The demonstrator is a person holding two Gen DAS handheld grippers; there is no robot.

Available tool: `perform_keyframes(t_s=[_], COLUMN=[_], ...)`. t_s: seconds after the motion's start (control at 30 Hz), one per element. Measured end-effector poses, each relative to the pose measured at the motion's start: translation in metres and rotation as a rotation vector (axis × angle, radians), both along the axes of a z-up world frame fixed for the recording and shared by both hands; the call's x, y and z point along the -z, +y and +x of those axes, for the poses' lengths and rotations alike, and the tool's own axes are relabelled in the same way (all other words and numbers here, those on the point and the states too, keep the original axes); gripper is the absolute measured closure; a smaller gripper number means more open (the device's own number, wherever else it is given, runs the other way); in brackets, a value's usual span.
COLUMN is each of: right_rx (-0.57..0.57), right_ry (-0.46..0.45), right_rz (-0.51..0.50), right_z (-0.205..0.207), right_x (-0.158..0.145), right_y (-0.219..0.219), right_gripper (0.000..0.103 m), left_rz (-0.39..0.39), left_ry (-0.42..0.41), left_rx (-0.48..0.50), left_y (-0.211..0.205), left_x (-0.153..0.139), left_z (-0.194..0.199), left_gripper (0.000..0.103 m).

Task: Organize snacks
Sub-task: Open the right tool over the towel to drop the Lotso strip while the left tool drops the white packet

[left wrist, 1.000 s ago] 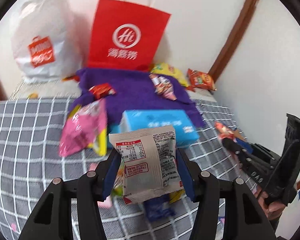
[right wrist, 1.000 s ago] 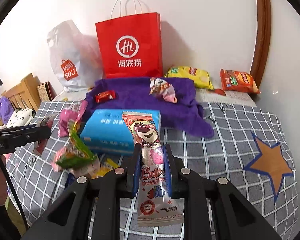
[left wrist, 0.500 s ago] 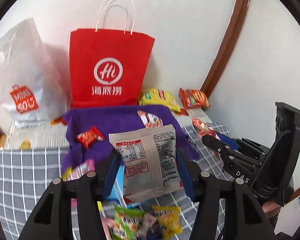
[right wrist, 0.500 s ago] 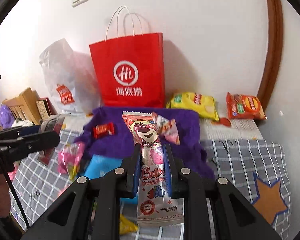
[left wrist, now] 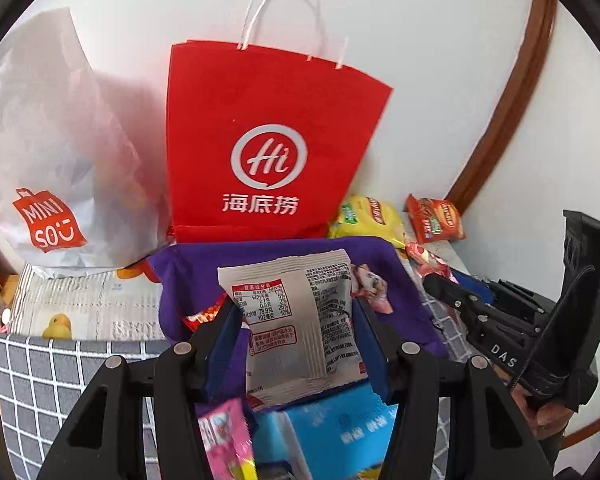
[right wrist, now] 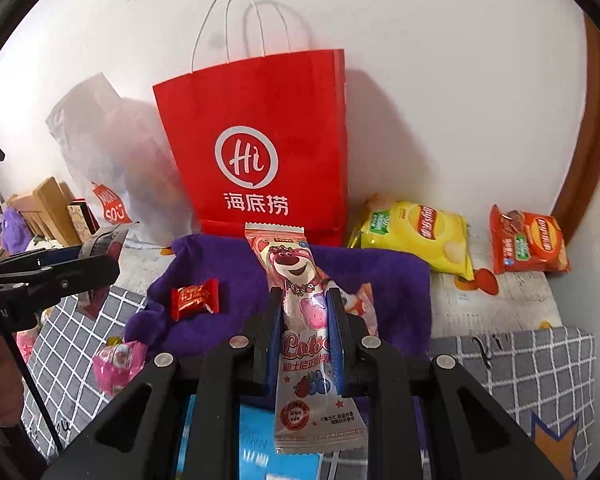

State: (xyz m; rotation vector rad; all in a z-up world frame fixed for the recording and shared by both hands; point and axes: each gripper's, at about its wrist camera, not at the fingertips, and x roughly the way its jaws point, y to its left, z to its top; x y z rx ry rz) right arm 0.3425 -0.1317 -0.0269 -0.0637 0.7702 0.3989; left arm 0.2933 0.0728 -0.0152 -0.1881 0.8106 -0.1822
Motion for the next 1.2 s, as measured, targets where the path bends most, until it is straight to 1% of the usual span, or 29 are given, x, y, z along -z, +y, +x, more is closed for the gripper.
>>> perform_keyframes(t_s=[0.1, 0.2, 0.27, 0.37, 0.53, 0.73, 0.97, 1.2], right_rx=[-0.032, -0.057, -0.067, -0.084, -0.098, -0.134, -0.161, -0.141], right_ry=[0.001, 0.014, 0.029, 0.059, 0.082, 0.101, 0.138, 0.174], right_rz=[0.002, -0.016, -0.030, -0.032, -0.055, -0.054, -0.080, -0.126], right_z=[0.009, 0.017, 0.025, 0.031, 0.036, 0.039, 0.041, 0.044], right_x=[0.010, 0.021, 0.029, 0.040, 0.048, 0.049, 0.061, 0.070], right_y=[0.005, 0.009, 0.010, 0.008, 0.005, 0.000, 0.003, 0.003], right_gripper=[0.082, 0.082, 0.082, 0.082, 0.082, 0.082, 0.082, 0.082], left_rz=[0.004, 0.006, -0.004, -0.007, -0.006, -0.014, -0.008, -0.004], left_ry=[0.021, 0.069, 0.080, 0.101, 0.132, 0.150, 0.169, 0.211], left_rx=[-0.006, -0.011, -0.021, -0.003, 0.003, 0.005, 0.010, 0.011], left_y=[0.006, 0.011, 0.014, 0.012, 0.010, 0.009, 0.006, 0.004], left_x=[0.017, 0.033, 0.040, 0.050, 0.060, 0.065, 0.071, 0.081], left_z=[0.009, 0.021, 0.025, 0.028, 0.034, 0.037, 0.039, 0.044], left_gripper=[0.049, 0.049, 0.049, 0.049, 0.049, 0.049, 0.049, 0.049])
